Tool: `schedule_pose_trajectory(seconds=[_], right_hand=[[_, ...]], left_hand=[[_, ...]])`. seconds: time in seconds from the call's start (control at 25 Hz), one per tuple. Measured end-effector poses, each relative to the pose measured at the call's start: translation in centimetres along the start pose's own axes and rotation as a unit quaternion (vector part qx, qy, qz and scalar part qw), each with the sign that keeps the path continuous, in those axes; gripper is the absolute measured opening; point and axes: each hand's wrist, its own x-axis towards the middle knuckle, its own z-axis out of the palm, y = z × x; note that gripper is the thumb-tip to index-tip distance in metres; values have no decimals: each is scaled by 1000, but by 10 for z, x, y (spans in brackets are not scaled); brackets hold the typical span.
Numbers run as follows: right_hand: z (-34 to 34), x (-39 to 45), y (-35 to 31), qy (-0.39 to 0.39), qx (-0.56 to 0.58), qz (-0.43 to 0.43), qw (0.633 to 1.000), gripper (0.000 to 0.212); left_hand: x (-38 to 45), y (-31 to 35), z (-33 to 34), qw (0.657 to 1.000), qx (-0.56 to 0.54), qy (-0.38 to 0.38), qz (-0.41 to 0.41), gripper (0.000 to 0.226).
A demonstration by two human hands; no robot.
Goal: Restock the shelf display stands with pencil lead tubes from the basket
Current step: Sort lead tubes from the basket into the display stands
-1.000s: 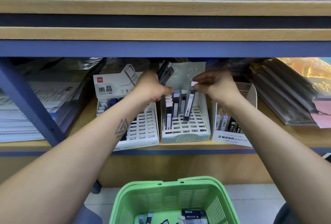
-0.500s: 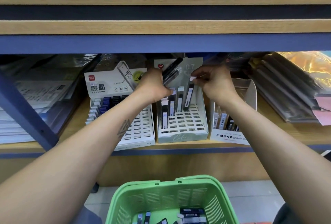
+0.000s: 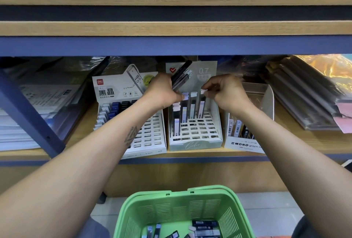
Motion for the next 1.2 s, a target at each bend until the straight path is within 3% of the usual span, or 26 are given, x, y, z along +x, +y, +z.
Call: schedule_pose_trajectory(seconds=[0.28,0.6,1.04,1.12,1.2], right_hand=[[9,1,4,-22,-50,2,998,18],[5,2,5,-14,-30,-6,999,11],[7,-1,5,-12,-58,-7,998,22],[-1,-2,-2,25,-5,-4,1000,26],[-11,-5,-14,25,158,14,987,21]], left_hand=[[-1,-2,-1,1000,0,2,5,30],[-4,-3,-4,1000,-15,-10,9,23],[-8,-4,-8,997,-73,-10,6,30],[-10,-1,-11,993,-115,-15,-11,28],[-14,1,-15,983,-171,-58,-38,25]])
